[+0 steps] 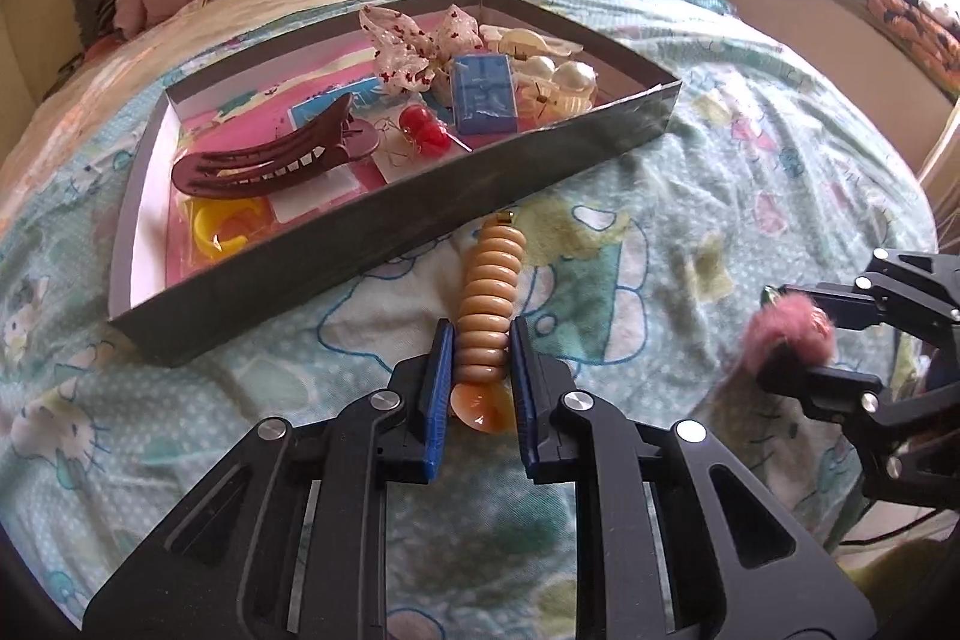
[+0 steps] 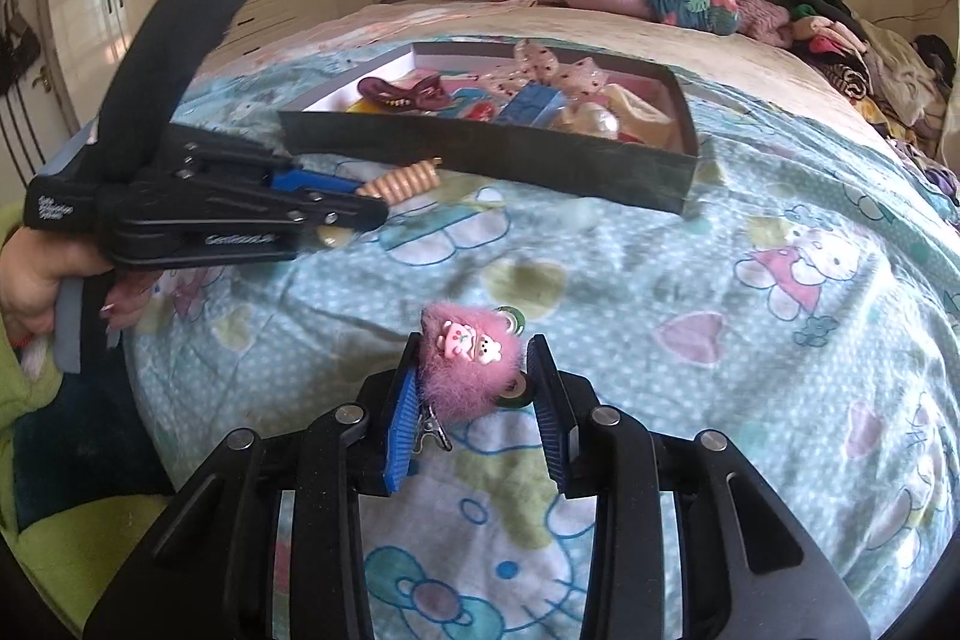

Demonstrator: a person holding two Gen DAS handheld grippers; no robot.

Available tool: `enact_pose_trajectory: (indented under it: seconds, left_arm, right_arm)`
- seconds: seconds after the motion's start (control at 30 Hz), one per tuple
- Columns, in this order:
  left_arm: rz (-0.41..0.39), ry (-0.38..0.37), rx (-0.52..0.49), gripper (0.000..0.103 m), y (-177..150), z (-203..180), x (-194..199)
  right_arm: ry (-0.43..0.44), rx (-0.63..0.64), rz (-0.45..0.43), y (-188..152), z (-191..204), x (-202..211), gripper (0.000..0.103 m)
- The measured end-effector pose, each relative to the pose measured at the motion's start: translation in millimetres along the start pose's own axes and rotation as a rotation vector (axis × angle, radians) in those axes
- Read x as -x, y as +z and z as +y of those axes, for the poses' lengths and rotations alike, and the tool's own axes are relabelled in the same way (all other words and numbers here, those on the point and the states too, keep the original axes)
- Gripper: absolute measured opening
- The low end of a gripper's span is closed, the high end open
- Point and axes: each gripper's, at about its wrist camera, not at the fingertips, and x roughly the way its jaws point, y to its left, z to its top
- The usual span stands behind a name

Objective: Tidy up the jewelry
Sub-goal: 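Carry the spiral tie with the left tool while the right tool carries the keychain into the tray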

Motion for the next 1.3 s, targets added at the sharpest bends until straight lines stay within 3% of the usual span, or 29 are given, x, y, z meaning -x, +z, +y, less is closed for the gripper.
enact_pose_trajectory:
  seconds: [0.37, 0.83, 1.3]
  left_arm:
    - [-0.080, -0.024, 0.126, 0.012, -4.4, 17.9, 35.1]
    - [-0.202, 0.061, 0.244, 0.012, -1.8, 62.9, 74.9]
    - [-0.212, 0.100, 0.314, 0.012, 6.6, 95.3, 68.6]
  right_arm:
    - [-0.004, 0.012, -0.045, 27.7, -1.0, 1.4, 0.033]
    - [0.024, 0.068, -0.121, 73.2, 17.7, -2.2, 0.033]
    - [0.004, 0.053, -0.146, 106.4, 6.3, -23.6, 0.033]
